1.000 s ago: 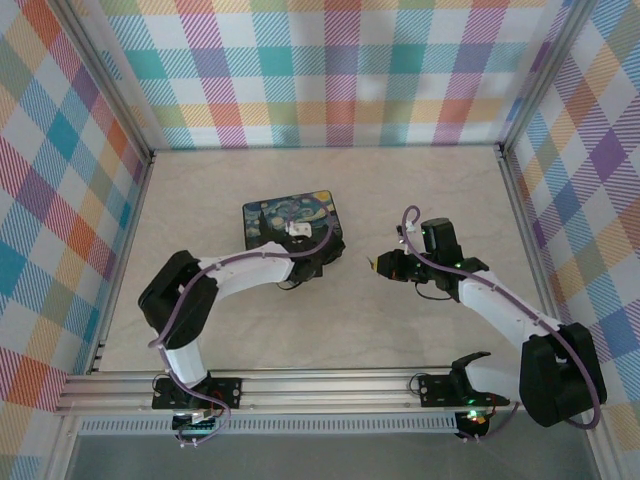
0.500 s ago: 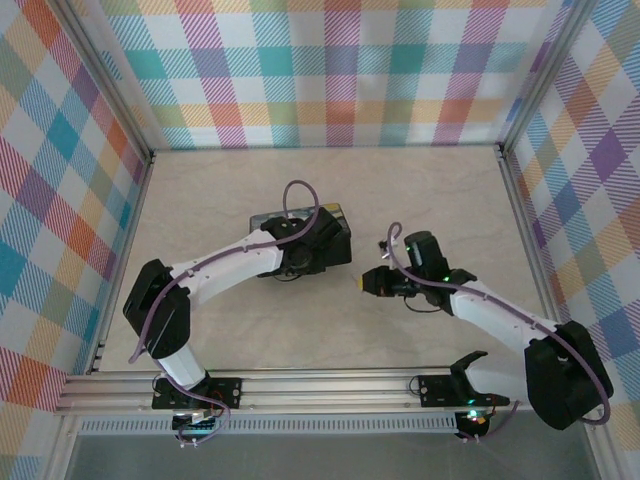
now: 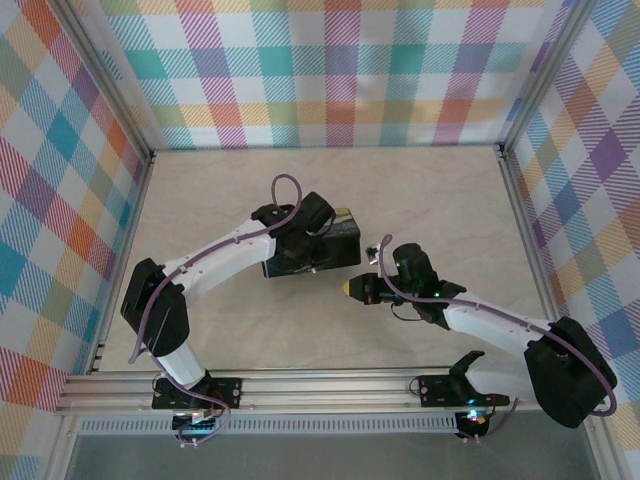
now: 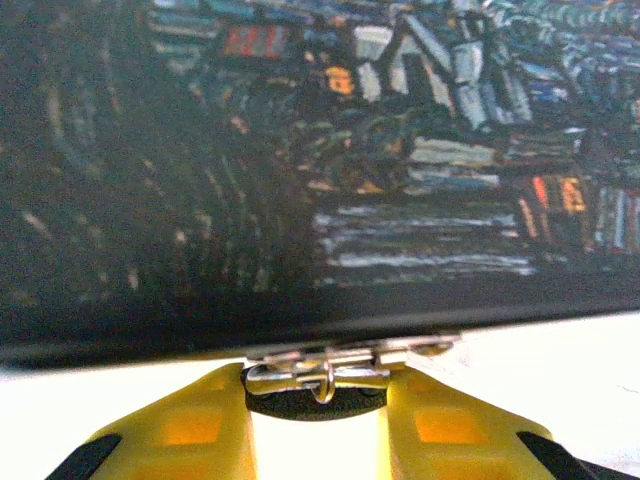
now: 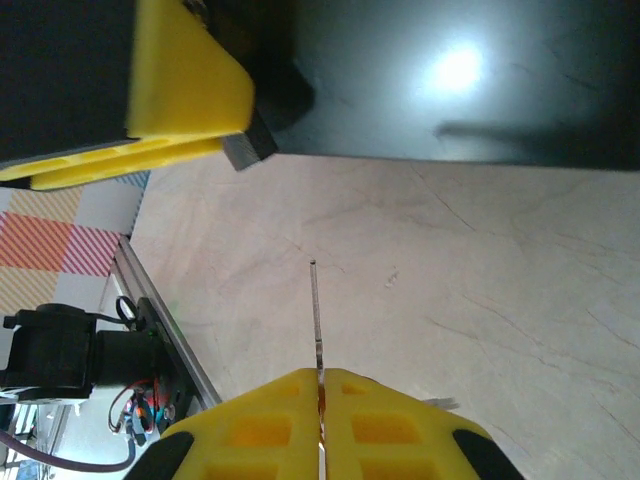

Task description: Unlock the padlock with the key

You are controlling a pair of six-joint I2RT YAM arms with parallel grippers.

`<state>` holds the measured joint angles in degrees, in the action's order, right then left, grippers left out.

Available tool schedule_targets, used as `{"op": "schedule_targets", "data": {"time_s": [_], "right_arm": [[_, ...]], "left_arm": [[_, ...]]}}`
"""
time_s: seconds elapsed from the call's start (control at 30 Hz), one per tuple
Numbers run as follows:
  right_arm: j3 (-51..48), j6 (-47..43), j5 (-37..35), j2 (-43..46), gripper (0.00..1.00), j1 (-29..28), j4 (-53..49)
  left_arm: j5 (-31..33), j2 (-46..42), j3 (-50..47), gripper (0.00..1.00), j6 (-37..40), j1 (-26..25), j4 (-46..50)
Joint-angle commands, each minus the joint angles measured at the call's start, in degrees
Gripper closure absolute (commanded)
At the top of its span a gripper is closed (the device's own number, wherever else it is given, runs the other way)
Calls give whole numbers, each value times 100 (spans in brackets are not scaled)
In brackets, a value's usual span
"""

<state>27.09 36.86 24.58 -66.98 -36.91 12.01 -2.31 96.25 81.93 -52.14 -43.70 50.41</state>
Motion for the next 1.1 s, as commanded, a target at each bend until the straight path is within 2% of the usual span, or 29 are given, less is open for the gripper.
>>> {"op": "schedule_targets", "data": {"time_s": [0.0,0.53,1.07], "right_arm": [[61,32,-131,17,92,-45,498],[56,48,72,-644,93,-313,1702],[146,32,0,-913,93,-313,1996]], "left_arm": [[-454,-192,270,85,-378,111,-148],[-951,-430,-151,86,-861,405,-433],[-1105,-538,-278,86,-936,521,-563]]}}
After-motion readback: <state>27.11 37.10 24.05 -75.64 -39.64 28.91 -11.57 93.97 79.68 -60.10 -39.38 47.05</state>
